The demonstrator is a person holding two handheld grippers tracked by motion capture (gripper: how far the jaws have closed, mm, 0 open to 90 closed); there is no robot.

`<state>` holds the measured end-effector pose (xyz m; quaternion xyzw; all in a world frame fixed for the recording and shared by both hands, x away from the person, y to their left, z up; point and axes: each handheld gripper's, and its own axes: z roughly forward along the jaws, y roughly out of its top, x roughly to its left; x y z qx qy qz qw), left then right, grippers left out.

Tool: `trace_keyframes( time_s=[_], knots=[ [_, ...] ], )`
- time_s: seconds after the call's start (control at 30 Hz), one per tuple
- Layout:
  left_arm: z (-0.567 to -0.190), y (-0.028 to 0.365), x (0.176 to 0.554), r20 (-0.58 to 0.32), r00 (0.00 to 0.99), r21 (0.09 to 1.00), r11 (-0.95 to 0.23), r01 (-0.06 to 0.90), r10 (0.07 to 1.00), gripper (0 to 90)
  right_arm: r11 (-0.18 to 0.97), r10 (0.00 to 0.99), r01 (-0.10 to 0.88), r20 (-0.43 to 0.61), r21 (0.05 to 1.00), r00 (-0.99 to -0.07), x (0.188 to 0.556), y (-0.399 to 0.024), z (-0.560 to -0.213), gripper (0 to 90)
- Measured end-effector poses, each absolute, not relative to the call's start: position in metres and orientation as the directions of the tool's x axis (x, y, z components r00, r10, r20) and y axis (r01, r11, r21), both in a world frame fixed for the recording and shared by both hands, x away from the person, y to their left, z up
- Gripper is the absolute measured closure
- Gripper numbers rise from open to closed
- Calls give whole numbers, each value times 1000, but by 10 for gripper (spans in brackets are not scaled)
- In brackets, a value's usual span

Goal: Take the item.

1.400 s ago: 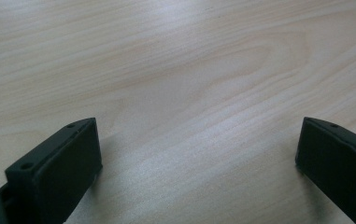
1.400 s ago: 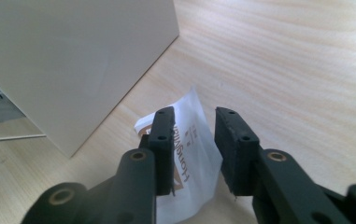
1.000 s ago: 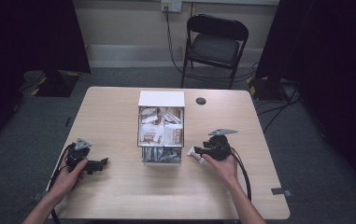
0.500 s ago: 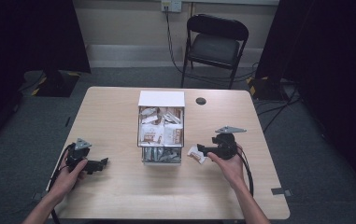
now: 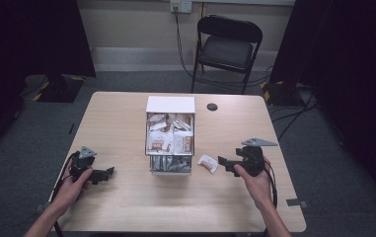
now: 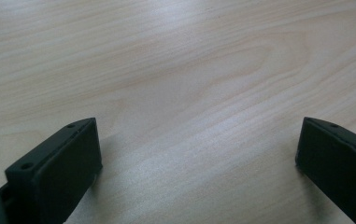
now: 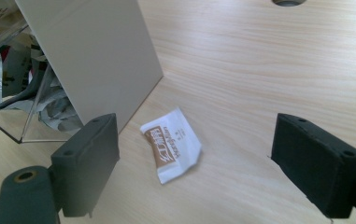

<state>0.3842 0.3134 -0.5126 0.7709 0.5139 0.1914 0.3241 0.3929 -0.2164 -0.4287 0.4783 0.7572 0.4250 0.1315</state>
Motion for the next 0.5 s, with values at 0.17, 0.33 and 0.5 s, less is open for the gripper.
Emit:
trace_keyframes(
  time_s=[0.17,0.33,0.5],
  knots=[
    [-513,313,384,-38,399,696,-262,668,916,0,151,877,619,184,771,-443,380,-241,-426,147],
    [-513,313,384,-38,399,696,-262,668,916,0,132,891,639,192,758,-412,372,-258,-429,147],
    [-513,313,384,-38,398,696,-261,668,916,0,121,897,655,201,746,-394,361,-278,-441,146]
  ],
)
